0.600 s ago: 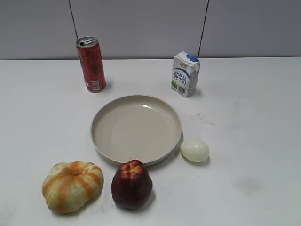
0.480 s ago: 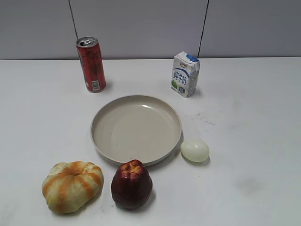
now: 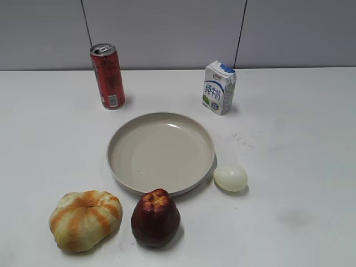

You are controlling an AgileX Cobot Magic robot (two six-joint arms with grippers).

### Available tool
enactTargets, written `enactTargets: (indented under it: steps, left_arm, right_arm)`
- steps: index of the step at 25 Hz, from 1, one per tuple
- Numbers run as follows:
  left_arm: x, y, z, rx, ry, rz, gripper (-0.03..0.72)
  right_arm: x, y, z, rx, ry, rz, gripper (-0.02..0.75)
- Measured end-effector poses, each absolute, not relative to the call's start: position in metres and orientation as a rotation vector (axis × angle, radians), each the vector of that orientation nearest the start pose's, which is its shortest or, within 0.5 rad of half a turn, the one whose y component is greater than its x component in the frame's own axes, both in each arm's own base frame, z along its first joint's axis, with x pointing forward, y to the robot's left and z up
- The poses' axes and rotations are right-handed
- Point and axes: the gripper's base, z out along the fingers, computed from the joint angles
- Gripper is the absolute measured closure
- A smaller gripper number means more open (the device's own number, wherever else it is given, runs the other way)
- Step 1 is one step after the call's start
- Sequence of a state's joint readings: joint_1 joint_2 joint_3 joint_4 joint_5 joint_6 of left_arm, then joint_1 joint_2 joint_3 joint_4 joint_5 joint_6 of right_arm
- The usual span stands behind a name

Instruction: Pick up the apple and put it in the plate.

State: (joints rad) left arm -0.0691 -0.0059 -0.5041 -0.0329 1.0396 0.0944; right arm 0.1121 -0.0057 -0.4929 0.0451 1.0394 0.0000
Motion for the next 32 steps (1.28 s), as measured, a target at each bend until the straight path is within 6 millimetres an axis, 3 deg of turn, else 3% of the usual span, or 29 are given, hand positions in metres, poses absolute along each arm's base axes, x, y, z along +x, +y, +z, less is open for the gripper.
enactTargets:
  steps: [5,10,16,22,28,32]
  left_arm:
    - [0.011,-0.004,0.298,0.16,1.98,-0.029,0.046]
    - [0.066,-0.01,0.316,0.153,2.107,-0.078,0.046]
    - [0.144,-0.038,0.311,0.202,2.417,-0.332,0.046]
    - [0.197,-0.097,0.292,0.515,2.612,-0.457,0.046]
    - [0.202,-0.178,0.268,0.952,2.625,-0.457,0.046]
    - [0.196,-0.218,0.253,1.156,2.611,-0.435,0.04]
  right_arm:
    - [-0.004,0.003,0.277,-0.115,2.023,0.125,0.153]
    - [-0.004,0.003,0.277,-0.115,2.023,0.125,0.153]
    - [-0.004,0.003,0.277,-0.115,2.023,0.125,0.153]
    - [-0.004,0.003,0.277,-0.115,2.023,0.125,0.153]
    - [-0.004,0.003,0.277,-0.115,2.023,0.125,0.153]
    - [-0.004,0.003,0.277,-0.115,2.023,0.125,0.153]
